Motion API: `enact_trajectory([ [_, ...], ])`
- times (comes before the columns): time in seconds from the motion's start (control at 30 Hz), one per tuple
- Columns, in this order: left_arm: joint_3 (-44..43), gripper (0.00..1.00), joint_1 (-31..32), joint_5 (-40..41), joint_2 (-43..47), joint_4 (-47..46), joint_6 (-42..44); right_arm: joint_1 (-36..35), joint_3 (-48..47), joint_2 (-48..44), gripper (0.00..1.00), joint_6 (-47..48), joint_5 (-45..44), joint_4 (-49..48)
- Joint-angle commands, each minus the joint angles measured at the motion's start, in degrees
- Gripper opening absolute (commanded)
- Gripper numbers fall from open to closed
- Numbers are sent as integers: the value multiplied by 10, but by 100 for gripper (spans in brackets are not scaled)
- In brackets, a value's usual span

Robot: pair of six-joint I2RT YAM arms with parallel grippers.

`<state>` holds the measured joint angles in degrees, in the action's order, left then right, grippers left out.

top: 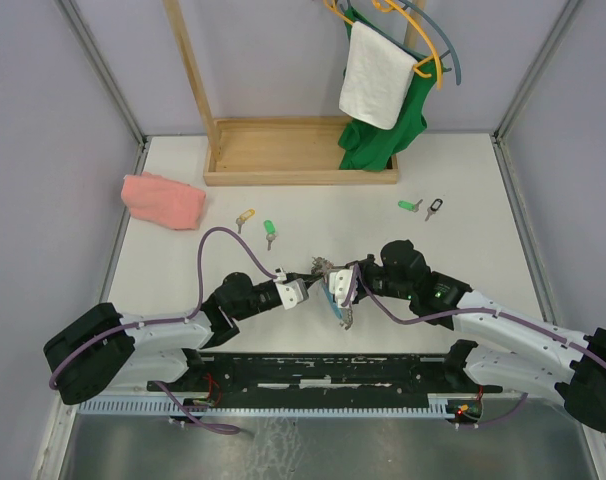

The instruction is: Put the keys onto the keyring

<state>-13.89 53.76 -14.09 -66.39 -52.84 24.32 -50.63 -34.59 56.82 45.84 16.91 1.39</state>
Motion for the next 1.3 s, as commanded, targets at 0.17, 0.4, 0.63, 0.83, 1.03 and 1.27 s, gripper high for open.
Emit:
enact_trajectory([
  [0.17,-16,3,2,-2,0,-50,-15,-3,-12,-6,1,1,22,-26],
  [0.4,-14,3,1,6,-2,-53,-16,-3,-12,-7,1,6,34,-20],
  [0.63,-13,3,1,9,-3,-53,-19,-3,-13,-9,1,12,37,-14],
  [0.83,-5,3,1,9,-3,-50,-19,-3,-12,-12,1,7,26,-5],
  [1.03,25,3,1,18,24,-25,-50,-3,-41,7,1,-87,-9,46],
  [1.27,40,3,1,42,78,54,-132,-3,-54,56,1,-279,-77,86],
])
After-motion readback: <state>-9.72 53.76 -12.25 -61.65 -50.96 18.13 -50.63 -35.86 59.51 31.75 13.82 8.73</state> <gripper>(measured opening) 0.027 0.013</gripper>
